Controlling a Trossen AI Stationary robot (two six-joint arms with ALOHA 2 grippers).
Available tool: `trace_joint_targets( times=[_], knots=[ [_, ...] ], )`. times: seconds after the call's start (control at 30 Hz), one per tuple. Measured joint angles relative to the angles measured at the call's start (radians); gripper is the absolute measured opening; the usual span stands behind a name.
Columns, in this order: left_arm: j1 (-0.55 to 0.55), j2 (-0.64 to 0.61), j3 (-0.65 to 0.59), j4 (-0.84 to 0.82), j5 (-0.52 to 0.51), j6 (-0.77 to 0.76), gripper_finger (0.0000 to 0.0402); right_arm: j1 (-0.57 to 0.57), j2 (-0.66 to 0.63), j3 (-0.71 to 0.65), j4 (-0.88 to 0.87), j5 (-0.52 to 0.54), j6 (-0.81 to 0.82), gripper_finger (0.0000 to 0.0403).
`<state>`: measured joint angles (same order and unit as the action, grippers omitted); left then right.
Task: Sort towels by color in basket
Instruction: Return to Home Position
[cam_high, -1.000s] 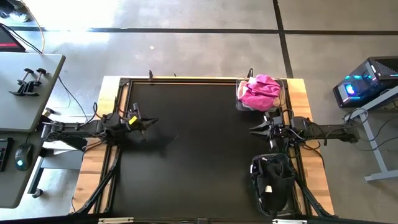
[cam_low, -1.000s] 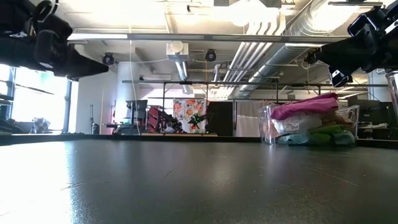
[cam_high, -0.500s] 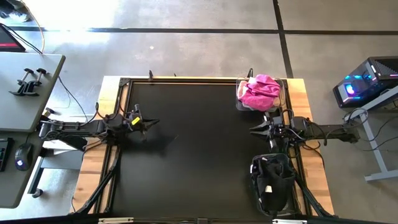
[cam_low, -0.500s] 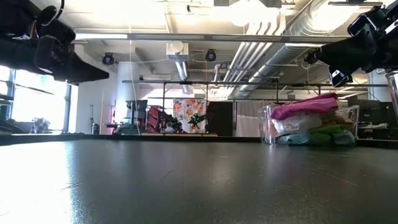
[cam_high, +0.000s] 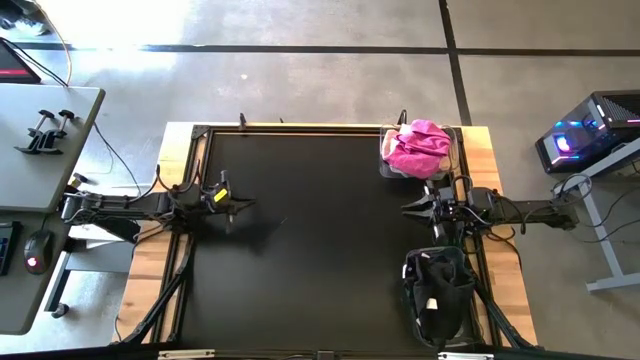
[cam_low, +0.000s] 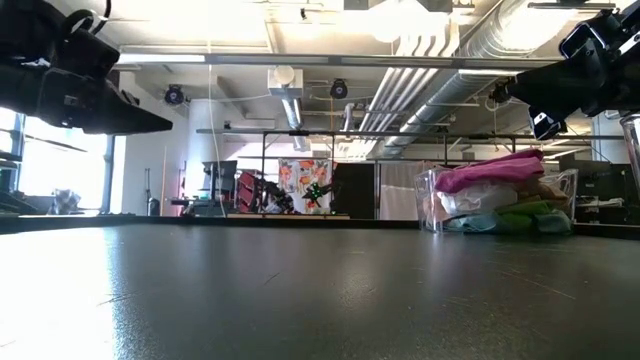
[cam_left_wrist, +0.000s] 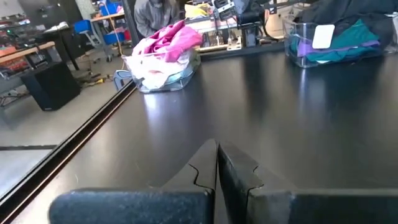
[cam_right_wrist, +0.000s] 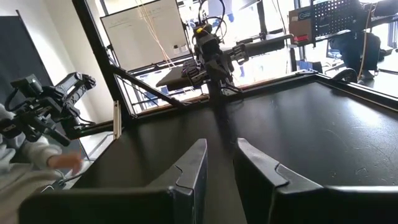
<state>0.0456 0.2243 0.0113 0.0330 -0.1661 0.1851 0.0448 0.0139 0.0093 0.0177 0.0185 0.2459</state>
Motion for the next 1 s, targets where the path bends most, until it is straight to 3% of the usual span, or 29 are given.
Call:
trace_joint_targets(
  times=[0.2, 0.37, 0.5, 1.0],
  knots=[
    [0.0, 0.0, 0.0, 0.0, 0.0, 0.0, 0.0005, 0.0, 0.0, 0.0, 0.0, 0.0, 0.0, 0.0073],
    [0.0, 0.0, 0.0, 0.0, 0.0, 0.001, 0.0005, -0.004, 0.0, 0.0, 0.0, 0.0, -0.393, 0.0073],
    [0.0, 0.0, 0.0, 0.0, -0.001, 0.001, 0.0005, -0.004, 0.0, 0.0, 0.0, -0.002, -0.536, 0.0073],
    [0.0, 0.0, 0.0, 0.0, -0.001, 0.001, 0.0005, -0.004, 0.0, 0.0, -0.001, -0.003, -0.535, 0.0073]
  ],
)
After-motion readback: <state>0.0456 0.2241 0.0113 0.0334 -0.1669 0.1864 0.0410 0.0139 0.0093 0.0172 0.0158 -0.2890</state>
